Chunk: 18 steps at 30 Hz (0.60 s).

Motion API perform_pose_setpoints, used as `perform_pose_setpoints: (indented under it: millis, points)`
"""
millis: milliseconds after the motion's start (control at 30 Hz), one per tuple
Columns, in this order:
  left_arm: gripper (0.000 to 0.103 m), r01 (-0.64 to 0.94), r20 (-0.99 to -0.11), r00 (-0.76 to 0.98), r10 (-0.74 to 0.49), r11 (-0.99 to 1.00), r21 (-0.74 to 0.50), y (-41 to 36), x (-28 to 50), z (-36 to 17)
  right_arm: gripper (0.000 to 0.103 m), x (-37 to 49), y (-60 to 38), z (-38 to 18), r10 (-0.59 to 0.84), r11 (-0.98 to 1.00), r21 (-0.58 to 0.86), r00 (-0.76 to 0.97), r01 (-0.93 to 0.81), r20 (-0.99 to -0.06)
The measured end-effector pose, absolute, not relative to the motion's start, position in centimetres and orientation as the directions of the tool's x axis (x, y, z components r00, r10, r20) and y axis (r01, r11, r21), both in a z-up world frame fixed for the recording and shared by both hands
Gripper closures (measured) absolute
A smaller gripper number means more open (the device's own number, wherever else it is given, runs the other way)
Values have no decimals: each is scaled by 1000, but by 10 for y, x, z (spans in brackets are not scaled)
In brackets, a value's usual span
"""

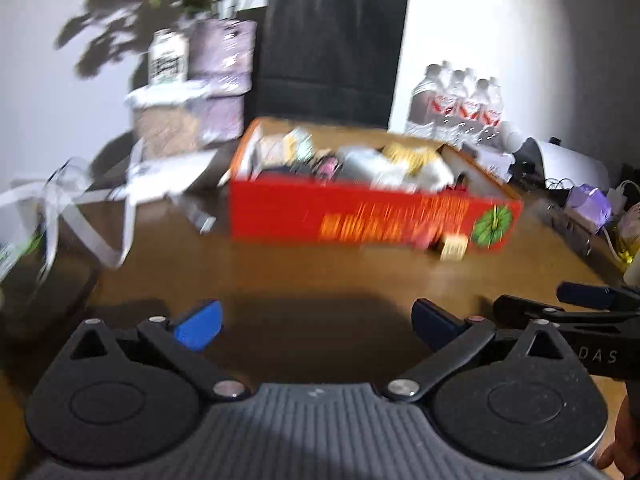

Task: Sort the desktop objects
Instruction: 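Withdraw both tools from the box back over the table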

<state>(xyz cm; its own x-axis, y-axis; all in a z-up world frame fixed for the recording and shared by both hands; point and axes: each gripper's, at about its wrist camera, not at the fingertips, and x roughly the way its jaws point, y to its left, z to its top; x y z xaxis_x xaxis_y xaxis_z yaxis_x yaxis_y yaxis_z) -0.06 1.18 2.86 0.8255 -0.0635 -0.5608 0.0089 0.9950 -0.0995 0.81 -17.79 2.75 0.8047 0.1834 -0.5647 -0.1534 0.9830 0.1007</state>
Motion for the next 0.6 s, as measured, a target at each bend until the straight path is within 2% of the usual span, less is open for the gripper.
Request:
perform_pose_setpoints:
  millis: [167, 267, 333, 600]
  points:
    - [0, -48, -567, 824, -8, 995, -84, 13, -50, 9, 15, -37, -179, 13, 203, 979, 104, 785, -176, -585]
    - [0, -24, -583, 812, -3, 999, -38, 10, -62, 8, 8, -55, -181, 14, 173, 980, 21, 802, -197, -572]
    - [0, -8, -569, 822, -11, 999, -31, 9, -70, 10, 8, -59, -184, 15, 140, 984, -11, 808, -178, -572]
    - [0, 25, -564, 825, -34, 999, -23, 13, -39, 16, 11, -14, -192, 18, 149, 989, 80, 779, -127, -609]
